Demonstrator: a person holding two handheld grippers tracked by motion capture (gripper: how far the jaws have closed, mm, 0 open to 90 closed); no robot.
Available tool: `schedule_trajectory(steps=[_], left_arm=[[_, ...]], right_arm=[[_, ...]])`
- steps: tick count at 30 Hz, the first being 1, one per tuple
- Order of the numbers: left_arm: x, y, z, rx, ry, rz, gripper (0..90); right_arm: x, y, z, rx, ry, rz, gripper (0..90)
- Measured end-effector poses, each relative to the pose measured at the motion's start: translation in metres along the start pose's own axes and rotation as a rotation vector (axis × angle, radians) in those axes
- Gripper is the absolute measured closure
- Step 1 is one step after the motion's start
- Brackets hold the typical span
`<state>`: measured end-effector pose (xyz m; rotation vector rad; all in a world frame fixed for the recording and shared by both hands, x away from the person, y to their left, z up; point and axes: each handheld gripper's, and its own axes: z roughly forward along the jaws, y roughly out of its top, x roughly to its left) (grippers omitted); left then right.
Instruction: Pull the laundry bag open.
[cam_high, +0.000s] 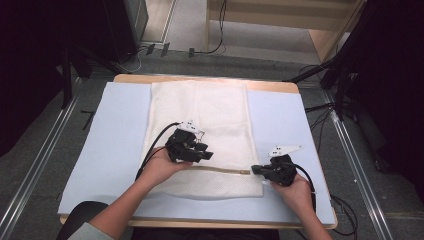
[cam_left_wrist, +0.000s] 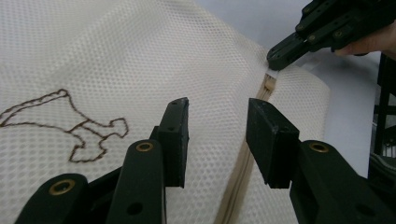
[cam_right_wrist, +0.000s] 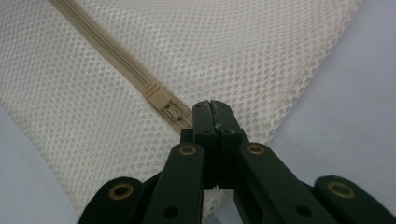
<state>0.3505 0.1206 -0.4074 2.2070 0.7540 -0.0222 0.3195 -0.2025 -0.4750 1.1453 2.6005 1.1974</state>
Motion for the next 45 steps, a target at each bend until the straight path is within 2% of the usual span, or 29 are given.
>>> schedule_trajectory(steps=[6,13,17,26,31,38,42,45], left_arm=[[-0.013,0.005,0.014,0.012,-0.030,0.030,60.7],[-0.024,0.008,0.036,0.033,-0.068,0.038,62.2],[-0.030,0.010,0.048,0.047,-0.070,0.051,64.6],[-0.038,0.013,0.065,0.098,-0.086,0.031,76.6],[-0.043,0.012,0.078,0.124,-0.087,0.014,73.1],[-0.042,0.012,0.091,0.157,-0.090,-0.001,75.0],[-0.043,0.013,0.098,0.151,-0.097,-0.024,75.2],[-0.044,0.014,0.102,0.152,-0.099,-0.019,75.8]], right_arm=[[0.003,-0.001,0.002,-0.011,-0.027,-0.030,90.0],[0.003,-0.001,0.003,-0.012,-0.024,-0.023,90.0],[0.003,-0.002,0.003,-0.018,-0.021,-0.020,90.0],[0.003,-0.002,0.003,-0.019,-0.021,-0.031,90.0],[0.003,-0.002,0.003,-0.013,-0.026,-0.033,90.0],[0.003,-0.001,0.003,-0.013,-0.025,-0.028,90.0],[0.004,-0.001,0.003,-0.011,-0.030,-0.032,90.0],[0.004,-0.001,0.003,-0.013,-0.030,-0.033,90.0]])
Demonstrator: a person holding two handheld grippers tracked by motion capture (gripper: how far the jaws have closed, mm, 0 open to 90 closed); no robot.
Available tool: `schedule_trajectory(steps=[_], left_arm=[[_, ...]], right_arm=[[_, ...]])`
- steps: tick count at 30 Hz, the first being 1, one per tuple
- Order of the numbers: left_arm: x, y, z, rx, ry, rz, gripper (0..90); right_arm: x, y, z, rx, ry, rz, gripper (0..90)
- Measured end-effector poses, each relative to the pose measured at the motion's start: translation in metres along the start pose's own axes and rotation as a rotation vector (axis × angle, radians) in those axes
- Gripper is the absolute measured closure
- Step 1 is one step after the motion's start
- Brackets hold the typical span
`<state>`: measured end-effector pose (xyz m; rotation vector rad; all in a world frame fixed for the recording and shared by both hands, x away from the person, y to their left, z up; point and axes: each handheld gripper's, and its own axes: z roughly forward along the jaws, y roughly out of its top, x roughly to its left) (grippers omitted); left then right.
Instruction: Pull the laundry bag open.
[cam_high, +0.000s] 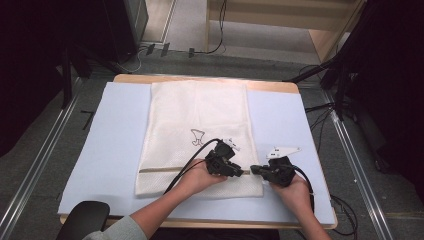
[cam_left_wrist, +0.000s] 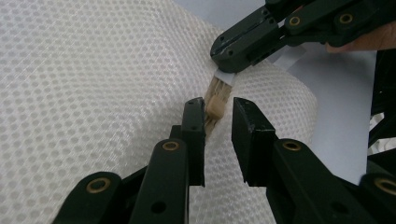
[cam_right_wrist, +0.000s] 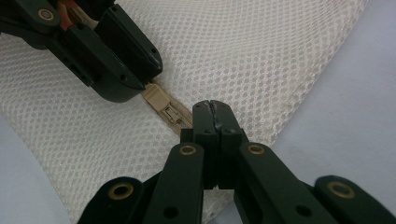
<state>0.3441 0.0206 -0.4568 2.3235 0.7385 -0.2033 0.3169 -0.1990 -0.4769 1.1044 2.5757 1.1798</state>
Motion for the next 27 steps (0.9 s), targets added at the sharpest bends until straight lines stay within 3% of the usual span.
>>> schedule_trajectory(steps=[5,12,16,19,27], left_arm=[[-0.003,0.003,0.008,0.004,0.002,0.008,77.7],[-0.001,0.004,0.015,-0.003,-0.002,-0.022,85.3],[0.000,0.004,0.015,-0.005,-0.009,-0.025,87.9],[0.001,0.004,0.015,-0.001,-0.021,-0.036,88.5],[0.010,0.004,0.012,0.008,-0.074,-0.103,88.9]], right_arm=[[0.000,0.000,0.000,0.000,0.000,-0.003,90.0],[0.001,-0.001,0.000,-0.004,-0.004,-0.016,90.0],[-0.001,-0.002,-0.002,-0.007,0.018,-0.012,90.0],[0.001,-0.003,-0.001,-0.008,0.024,-0.038,90.0],[-0.002,-0.006,-0.001,-0.024,0.042,-0.030,90.0]])
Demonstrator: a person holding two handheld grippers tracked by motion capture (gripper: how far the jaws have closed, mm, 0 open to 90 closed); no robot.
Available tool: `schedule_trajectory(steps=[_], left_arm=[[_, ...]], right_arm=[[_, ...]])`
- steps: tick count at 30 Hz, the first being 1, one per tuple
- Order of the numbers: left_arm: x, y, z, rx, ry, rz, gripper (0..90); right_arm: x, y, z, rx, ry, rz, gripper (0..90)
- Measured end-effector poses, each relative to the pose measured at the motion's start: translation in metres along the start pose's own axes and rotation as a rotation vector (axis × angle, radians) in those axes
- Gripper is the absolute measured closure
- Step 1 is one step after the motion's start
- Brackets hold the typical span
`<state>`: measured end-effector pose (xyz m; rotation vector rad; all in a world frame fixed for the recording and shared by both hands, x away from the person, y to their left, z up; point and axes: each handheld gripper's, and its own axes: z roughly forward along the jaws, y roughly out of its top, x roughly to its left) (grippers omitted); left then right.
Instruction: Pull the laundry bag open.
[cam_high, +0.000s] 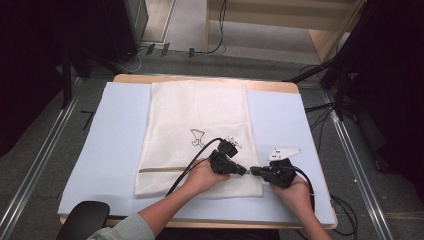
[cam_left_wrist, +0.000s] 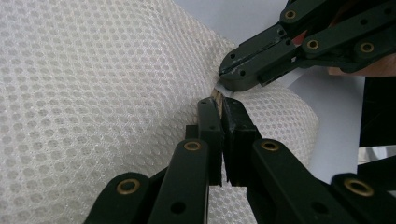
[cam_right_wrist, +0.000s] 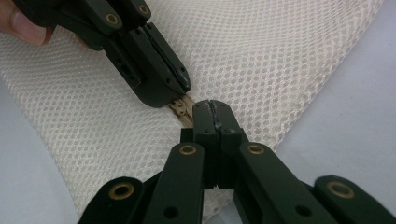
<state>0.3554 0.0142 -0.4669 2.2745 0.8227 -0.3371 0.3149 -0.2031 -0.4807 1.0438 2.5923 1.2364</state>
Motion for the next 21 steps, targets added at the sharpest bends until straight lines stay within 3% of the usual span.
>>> schedule_trajectory(steps=[4,8,14,19,21], left_arm=[[0.001,-0.001,-0.002,0.008,-0.005,0.001,89.1],[0.007,-0.003,-0.005,0.011,-0.038,-0.054,89.3],[0.007,-0.006,-0.013,0.017,-0.022,-0.026,89.3],[0.020,-0.016,-0.028,0.012,-0.031,-0.073,89.3],[0.019,-0.018,-0.032,0.021,-0.021,-0.063,89.2]], right_arm=[[0.000,0.000,0.000,0.001,-0.001,0.000,90.0],[0.001,-0.001,0.000,-0.003,-0.006,-0.009,90.0],[0.003,-0.001,0.001,-0.006,-0.015,-0.030,90.0],[0.002,-0.002,0.001,-0.011,-0.014,-0.035,90.0],[0.001,-0.002,0.001,-0.017,-0.008,-0.031,90.0]])
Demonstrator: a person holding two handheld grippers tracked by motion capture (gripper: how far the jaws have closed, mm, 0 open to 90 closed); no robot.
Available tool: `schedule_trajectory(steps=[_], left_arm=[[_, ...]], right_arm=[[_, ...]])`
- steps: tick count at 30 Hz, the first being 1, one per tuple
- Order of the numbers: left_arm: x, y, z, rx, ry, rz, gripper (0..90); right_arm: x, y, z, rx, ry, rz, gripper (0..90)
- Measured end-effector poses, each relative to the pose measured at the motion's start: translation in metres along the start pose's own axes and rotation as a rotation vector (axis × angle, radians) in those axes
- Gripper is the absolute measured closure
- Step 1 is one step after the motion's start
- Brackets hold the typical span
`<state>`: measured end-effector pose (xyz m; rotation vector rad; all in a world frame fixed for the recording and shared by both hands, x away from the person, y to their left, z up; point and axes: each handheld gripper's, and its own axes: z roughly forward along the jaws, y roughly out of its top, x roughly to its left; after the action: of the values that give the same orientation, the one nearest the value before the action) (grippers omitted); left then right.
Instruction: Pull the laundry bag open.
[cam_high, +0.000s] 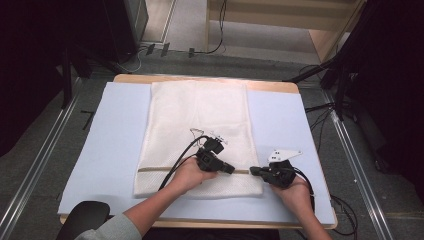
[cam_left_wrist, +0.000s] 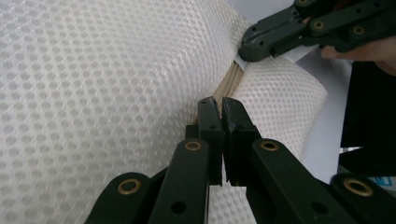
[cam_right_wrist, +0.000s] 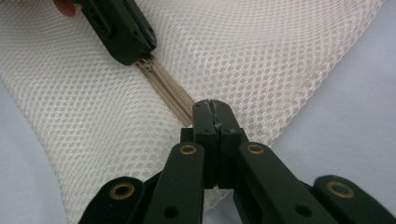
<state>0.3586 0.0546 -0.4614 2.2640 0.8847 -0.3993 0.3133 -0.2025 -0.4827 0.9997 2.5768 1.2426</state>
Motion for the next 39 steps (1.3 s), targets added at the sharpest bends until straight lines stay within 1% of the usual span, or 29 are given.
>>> schedule_trajectory(steps=[3,4,5,6,7,8,9,11,12,14,16,17,18,19,20,24,25,26,27,28,32,33,35,36,39], left_arm=[[0.002,-0.002,-0.005,-0.004,-0.001,0.002,89.2],[0.003,-0.003,-0.006,-0.008,-0.011,-0.004,89.1],[0.004,-0.004,-0.008,-0.005,-0.007,0.001,89.1],[0.005,-0.005,-0.009,-0.010,-0.013,-0.004,89.2],[0.005,-0.006,-0.010,-0.002,-0.012,0.000,89.2],[0.005,-0.006,-0.011,-0.010,-0.007,0.002,89.2],[0.006,-0.007,-0.013,-0.003,-0.011,0.004,89.2],[0.006,-0.008,-0.015,-0.013,-0.012,0.003,89.1],[0.006,-0.008,-0.016,-0.011,-0.005,0.005,89.2],[0.005,-0.008,-0.016,-0.010,-0.005,0.012,89.1],[0.004,-0.008,-0.016,0.000,0.008,0.018,89.2],[0.005,-0.009,-0.017,0.004,0.004,0.014,89.2],[0.006,-0.009,-0.019,0.013,0.012,0.013,89.2],[0.008,-0.011,-0.021,0.007,0.009,0.003,89.3],[0.010,-0.011,-0.023,0.015,0.006,0.002,89.2],[0.010,-0.015,-0.029,0.007,0.009,0.009,89.2],[0.012,-0.016,-0.032,0.017,0.002,0.007,89.2],[0.013,-0.018,-0.034,0.008,0.008,0.000,89.2],[0.015,-0.019,-0.036,0.003,-0.004,-0.004,89.2],[0.017,-0.021,-0.038,0.003,-0.004,-0.010,89.2],[0.018,-0.025,-0.047,-0.001,-0.002,0.000,89.2],[0.018,-0.026,-0.049,0.004,0.006,0.004,89.1],[0.020,-0.030,-0.054,0.005,0.007,0.002,89.2],[0.022,-0.032,-0.056,-0.005,0.008,-0.009,89.1],[0.024,-0.036,-0.062,-0.012,0.007,-0.011,89.2]], right_arm=[[-0.001,0.000,0.000,-0.001,0.007,0.007,90.0],[-0.001,0.000,0.000,-0.002,0.007,0.009,90.0],[-0.001,0.000,0.000,-0.001,0.007,0.009,90.0],[-0.001,0.000,0.000,-0.002,0.007,0.006,90.0],[-0.001,0.000,0.000,-0.003,0.008,0.010,90.0],[-0.001,-0.001,0.000,-0.004,0.009,0.010,90.0],[-0.001,-0.001,0.000,-0.005,0.010,0.012,90.0],[-0.001,-0.001,0.000,-0.006,0.011,0.018,90.0],[-0.001,-0.001,0.000,-0.007,0.011,0.020,90.0],[-0.001,-0.001,0.000,-0.008,0.010,0.021,90.0],[-0.001,-0.001,0.000,-0.007,0.009,0.022,90.0],[0.000,-0.002,0.000,-0.007,0.009,0.020,90.0],[0.000,-0.001,0.000,-0.006,0.004,0.014,90.0],[0.000,-0.001,0.000,-0.006,0.003,0.006,90.0],[0.000,-0.001,0.000,-0.007,0.002,0.008,90.0],[0.000,-0.001,0.000,-0.006,0.004,0.013,90.0],[0.000,-0.001,0.000,-0.007,0.002,0.011,90.0],[0.000,-0.001,0.000,-0.006,0.003,0.009,90.0],[0.000,-0.001,0.000,-0.007,0.003,0.007,90.0],[0.000,-0.001,0.000,-0.007,0.002,0.006,90.0],[-0.001,-0.001,0.000,-0.007,0.008,0.008,90.0],[-0.001,-0.001,0.000,-0.006,0.009,0.008,90.0],[-0.001,-0.001,0.000,-0.005,0.011,0.010,90.0],[-0.001,-0.001,0.000,-0.007,0.011,0.007,90.0],[-0.001,-0.001,0.000,-0.007,0.014,0.013,90.0]])
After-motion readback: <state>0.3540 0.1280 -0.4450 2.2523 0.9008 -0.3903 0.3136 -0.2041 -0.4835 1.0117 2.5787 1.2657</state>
